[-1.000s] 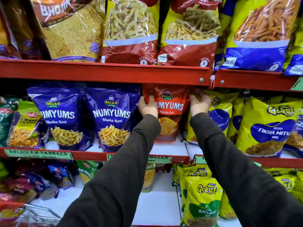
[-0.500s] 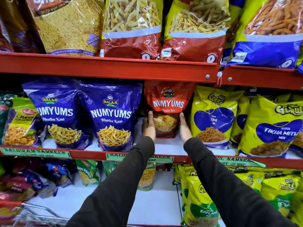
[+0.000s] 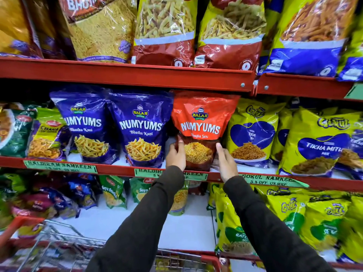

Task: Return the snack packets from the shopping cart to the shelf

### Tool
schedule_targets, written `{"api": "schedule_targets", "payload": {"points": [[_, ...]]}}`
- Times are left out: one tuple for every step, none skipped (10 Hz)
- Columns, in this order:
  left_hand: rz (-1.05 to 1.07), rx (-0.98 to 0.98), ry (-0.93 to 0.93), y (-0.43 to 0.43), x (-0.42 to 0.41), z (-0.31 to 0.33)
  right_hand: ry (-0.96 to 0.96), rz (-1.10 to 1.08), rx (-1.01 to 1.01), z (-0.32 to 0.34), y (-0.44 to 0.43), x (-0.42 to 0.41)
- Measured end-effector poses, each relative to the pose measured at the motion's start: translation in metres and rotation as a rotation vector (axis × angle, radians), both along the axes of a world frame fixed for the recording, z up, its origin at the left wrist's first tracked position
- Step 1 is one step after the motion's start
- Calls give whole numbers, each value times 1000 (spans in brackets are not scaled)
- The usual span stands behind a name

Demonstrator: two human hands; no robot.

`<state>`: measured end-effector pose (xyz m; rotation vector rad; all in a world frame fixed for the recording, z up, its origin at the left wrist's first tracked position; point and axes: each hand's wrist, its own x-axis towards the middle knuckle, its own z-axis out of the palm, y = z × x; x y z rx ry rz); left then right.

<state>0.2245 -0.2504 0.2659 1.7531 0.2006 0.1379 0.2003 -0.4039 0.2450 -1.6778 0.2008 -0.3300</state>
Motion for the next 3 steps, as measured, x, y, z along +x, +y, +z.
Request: {"api": "schedule_targets", "payload": {"points": [[-4, 29, 8, 1, -10, 5, -13, 24, -68, 4, -2, -14], [8, 35, 11, 4, -17, 4, -15, 113, -117, 14, -8, -23], [87, 60, -188, 8, -28, 3, -182, 74, -26, 50, -28, -40]]}}
